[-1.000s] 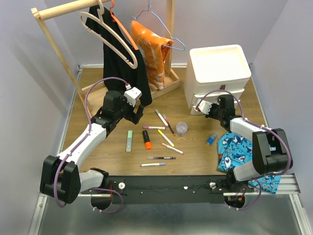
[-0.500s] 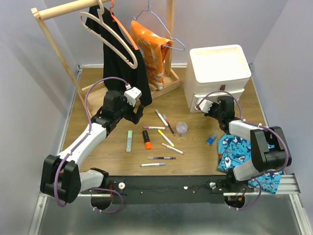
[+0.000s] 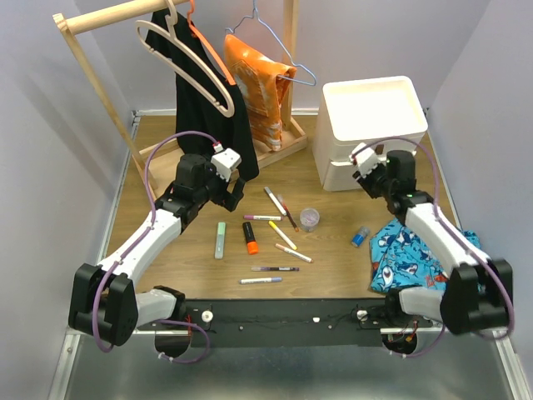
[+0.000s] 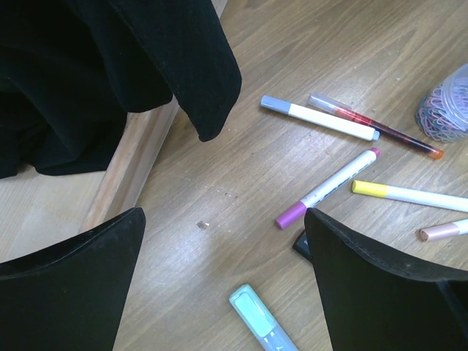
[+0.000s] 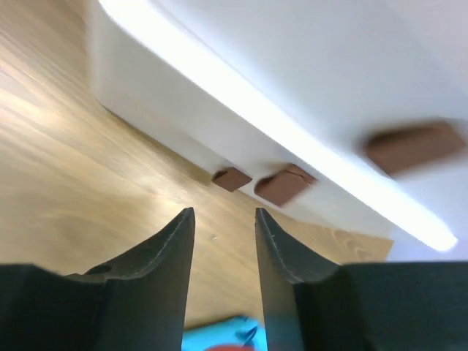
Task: Sort the stationery into containers
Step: Close the drawer in the storage box, then open the drawer in the storage box.
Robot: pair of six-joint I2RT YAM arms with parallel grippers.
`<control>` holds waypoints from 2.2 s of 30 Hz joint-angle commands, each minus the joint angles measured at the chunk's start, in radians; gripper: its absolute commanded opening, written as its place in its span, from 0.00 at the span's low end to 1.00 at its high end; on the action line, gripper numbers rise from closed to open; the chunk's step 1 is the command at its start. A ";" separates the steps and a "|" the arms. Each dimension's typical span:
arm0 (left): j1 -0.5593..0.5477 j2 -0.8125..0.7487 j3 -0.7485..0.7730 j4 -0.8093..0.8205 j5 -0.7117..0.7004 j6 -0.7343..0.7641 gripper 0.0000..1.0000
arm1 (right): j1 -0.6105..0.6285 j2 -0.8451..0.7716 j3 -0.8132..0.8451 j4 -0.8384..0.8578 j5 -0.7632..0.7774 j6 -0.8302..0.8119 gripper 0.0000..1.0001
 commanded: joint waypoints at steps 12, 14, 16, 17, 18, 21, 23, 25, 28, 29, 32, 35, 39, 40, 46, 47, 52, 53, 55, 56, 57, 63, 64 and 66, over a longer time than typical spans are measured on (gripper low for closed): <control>0.006 0.131 0.202 -0.108 0.107 -0.054 0.99 | -0.186 -0.251 0.078 -0.267 -0.706 1.201 0.49; 0.006 0.154 0.228 -0.113 0.113 -0.073 0.99 | -0.321 -0.219 0.029 -0.195 -0.807 1.324 0.49; 0.005 0.183 0.260 -0.126 0.127 -0.088 0.99 | -0.516 -0.156 -0.015 -0.145 -0.952 1.404 0.49; 0.003 0.196 0.272 -0.134 0.136 -0.102 0.99 | -0.586 -0.125 -0.059 -0.104 -1.002 1.427 0.49; 0.003 0.206 0.283 -0.139 0.145 -0.107 0.99 | -0.647 -0.093 -0.084 -0.073 -1.051 1.451 0.49; -0.003 0.245 0.321 -0.154 0.168 -0.105 0.99 | -0.754 0.077 -0.085 0.042 -1.215 1.475 0.49; -0.006 0.275 0.346 -0.151 0.153 -0.105 0.99 | -0.754 0.178 -0.016 -0.090 -1.269 1.245 0.50; -0.012 0.306 0.375 -0.157 0.138 -0.107 0.99 | -0.755 0.237 0.073 -0.154 -1.312 1.065 0.50; -0.032 0.337 0.410 -0.174 0.113 -0.084 0.99 | -0.755 0.385 0.211 -0.390 -1.384 0.716 0.50; -0.038 0.344 0.420 -0.180 0.105 -0.075 0.99 | -0.754 0.424 0.250 -0.605 -1.409 0.586 0.50; -0.067 0.367 0.441 -0.193 0.075 -0.058 0.99 | -0.755 0.657 0.463 -1.307 -1.495 -0.235 0.50; -0.098 0.380 0.453 -0.200 0.035 -0.041 0.99 | -0.751 0.779 0.489 -1.322 -1.538 -0.226 0.55; -0.117 0.381 0.461 -0.214 0.009 -0.033 0.99 | -0.719 0.792 0.523 -1.322 -1.527 -0.279 0.56; -0.117 0.381 0.464 -0.220 0.009 -0.030 0.99 | -0.715 0.794 0.522 -1.322 -1.536 -0.282 0.56; -0.123 0.387 0.464 -0.228 -0.001 -0.019 0.99 | -0.677 0.797 0.502 -1.325 -1.539 -0.331 0.56; -0.123 0.387 0.463 -0.228 -0.001 -0.018 0.99 | -0.674 0.797 0.499 -1.325 -1.541 -0.345 0.56; -0.126 0.390 0.460 -0.228 0.004 -0.013 0.99 | -0.662 0.805 0.501 -1.326 -1.541 -0.404 0.56; -0.127 0.389 0.458 -0.231 0.006 -0.009 0.99 | -0.660 0.806 0.514 -1.325 -1.541 -0.424 0.55; -0.132 0.389 0.458 -0.240 0.007 -0.001 0.99 | -0.660 0.820 0.549 -1.325 -1.539 -0.428 0.55; -0.133 0.390 0.461 -0.245 0.007 0.007 0.99 | -0.660 0.828 0.602 -1.323 -1.538 -0.412 0.55; -0.133 0.390 0.461 -0.248 0.009 0.010 0.99 | -0.660 0.832 0.630 -1.323 -1.538 -0.395 0.55; -0.140 0.381 0.466 -0.251 0.010 0.016 0.99 | -0.659 0.753 0.781 -1.323 -1.503 -0.349 0.55; -0.140 0.378 0.466 -0.245 0.013 0.014 0.99 | -0.660 0.740 0.781 -1.323 -1.496 -0.340 0.55; -0.141 0.374 0.461 -0.236 0.022 0.008 0.99 | -0.659 0.690 0.770 -1.323 -1.466 -0.331 0.54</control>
